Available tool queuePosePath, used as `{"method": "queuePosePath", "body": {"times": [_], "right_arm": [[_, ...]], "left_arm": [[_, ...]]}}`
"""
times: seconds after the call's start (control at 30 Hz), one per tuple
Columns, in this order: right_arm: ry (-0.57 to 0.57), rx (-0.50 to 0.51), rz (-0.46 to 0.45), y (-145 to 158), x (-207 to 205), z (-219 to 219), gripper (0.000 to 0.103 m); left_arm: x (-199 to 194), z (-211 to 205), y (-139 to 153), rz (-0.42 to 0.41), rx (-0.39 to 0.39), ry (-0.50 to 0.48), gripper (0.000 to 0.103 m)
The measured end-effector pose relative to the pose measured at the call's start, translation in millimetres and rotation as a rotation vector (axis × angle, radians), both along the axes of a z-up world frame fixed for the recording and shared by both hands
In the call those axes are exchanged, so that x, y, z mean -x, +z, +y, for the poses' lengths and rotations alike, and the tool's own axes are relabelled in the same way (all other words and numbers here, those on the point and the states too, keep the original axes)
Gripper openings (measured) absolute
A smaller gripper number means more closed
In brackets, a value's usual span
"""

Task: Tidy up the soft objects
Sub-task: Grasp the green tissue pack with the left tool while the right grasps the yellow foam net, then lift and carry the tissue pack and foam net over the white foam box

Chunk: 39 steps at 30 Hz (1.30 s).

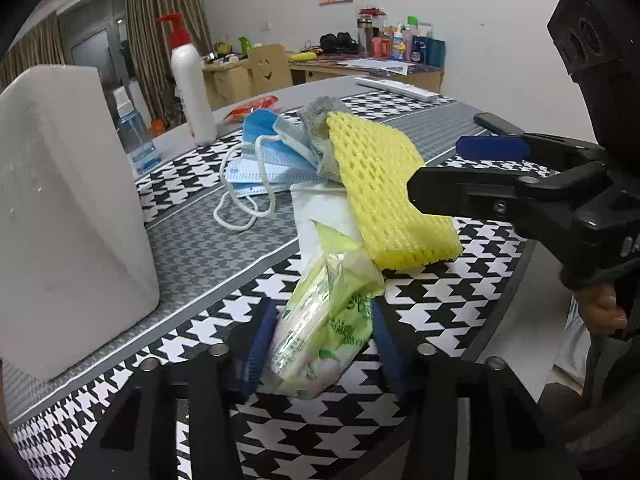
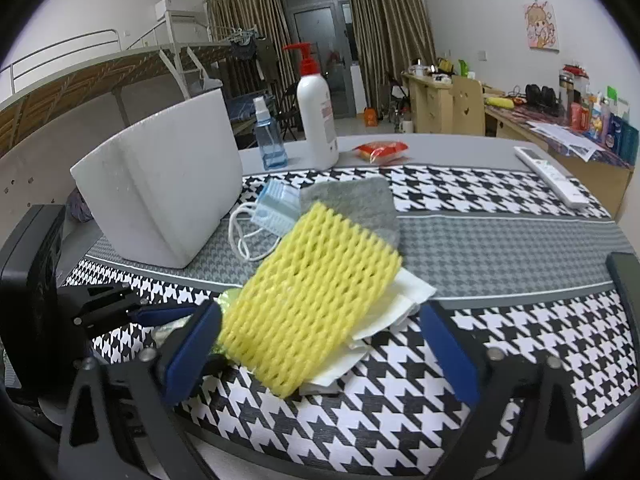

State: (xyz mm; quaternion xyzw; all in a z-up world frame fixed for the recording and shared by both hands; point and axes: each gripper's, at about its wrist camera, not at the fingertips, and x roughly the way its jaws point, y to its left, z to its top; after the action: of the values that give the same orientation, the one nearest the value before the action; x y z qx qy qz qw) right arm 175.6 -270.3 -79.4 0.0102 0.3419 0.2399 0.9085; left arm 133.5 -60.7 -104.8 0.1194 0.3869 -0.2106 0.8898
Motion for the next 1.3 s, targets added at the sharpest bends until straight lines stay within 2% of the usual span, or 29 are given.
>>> {"method": "queuePosePath", "body": {"times": [0.17,0.27,0.37,0.4,0.43,0.57,0.63,0.7,0.93,1.3], "right_arm": [[0.005,-0.013,0.038,-5,-6,1,0.085],[0.007,-0.013,0.061,-8,-10,3,0.072],[0.006,-0.017,0.087,-12,-13,4,0.069],[0.004,-0.016,0.091,-13,-14,4,0.063],[0.005,-0.017,0.097,-14,-14,4,0.052],[-0.001,-0.025,0.112,-14,-15,1,0.026],[-0.008,-0.031,0.103,-11,-14,-3,0.023],[-0.003,-0.038,0.098,-8,-12,-6,0.014],[-0.012,-0.051,0.068,2,-5,-10,0.011],[-0.006,-0.056,-0.021,27,10,-11,0.011]], "left_arm": [[0,3,1,-0.001,0.010,0.015,0.039],[1,7,0,0.000,0.023,0.024,0.039],[2,8,0,-0.004,0.029,0.031,0.038],[2,8,0,-0.005,0.030,0.032,0.038],[2,8,0,-0.006,0.029,0.033,0.038],[3,10,0,-0.006,0.034,0.038,0.037],[3,11,0,-0.007,0.036,0.044,0.037],[3,12,0,-0.007,0.041,0.046,0.037],[11,17,8,-0.038,0.057,0.059,0.036],[26,34,32,-0.113,0.097,0.142,0.036]]}}
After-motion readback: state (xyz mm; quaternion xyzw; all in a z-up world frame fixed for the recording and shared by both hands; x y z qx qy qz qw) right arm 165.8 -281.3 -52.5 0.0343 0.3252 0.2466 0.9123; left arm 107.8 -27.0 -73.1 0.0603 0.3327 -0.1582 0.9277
